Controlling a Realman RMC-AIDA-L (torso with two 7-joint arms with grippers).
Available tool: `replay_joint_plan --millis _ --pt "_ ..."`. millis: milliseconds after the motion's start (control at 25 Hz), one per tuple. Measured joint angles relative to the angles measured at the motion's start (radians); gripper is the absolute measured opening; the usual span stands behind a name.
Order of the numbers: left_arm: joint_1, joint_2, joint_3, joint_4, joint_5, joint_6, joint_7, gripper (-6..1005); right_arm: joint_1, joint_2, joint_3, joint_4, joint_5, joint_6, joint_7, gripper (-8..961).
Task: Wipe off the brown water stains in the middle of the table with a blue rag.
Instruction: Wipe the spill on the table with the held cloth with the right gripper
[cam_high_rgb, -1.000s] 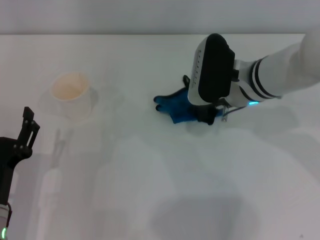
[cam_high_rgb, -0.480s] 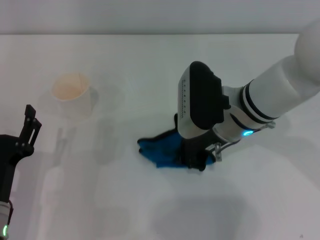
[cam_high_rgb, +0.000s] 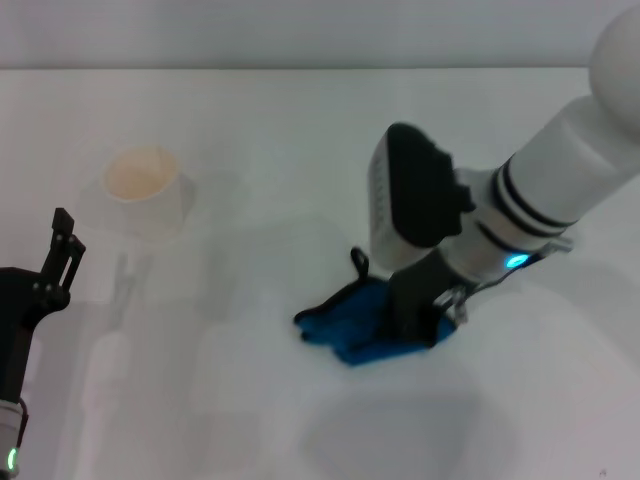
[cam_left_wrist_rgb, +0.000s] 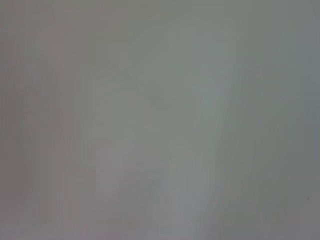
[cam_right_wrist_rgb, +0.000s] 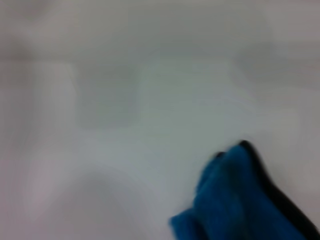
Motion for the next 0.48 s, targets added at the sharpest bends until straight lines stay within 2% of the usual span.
replay_joint_plan --millis 280,480 --pt "0.0 0.0 0.001 0.002 0.0 -0.004 0.0 862 -0.015 -0.001 0.109 0.052 -0.14 0.152 0.067 117" --pt "0.0 0.0 0.004 0.007 0.0 -0.004 0.0 862 0.003 0.002 0.173 0.132 -0.241 0.258 0.128 120"
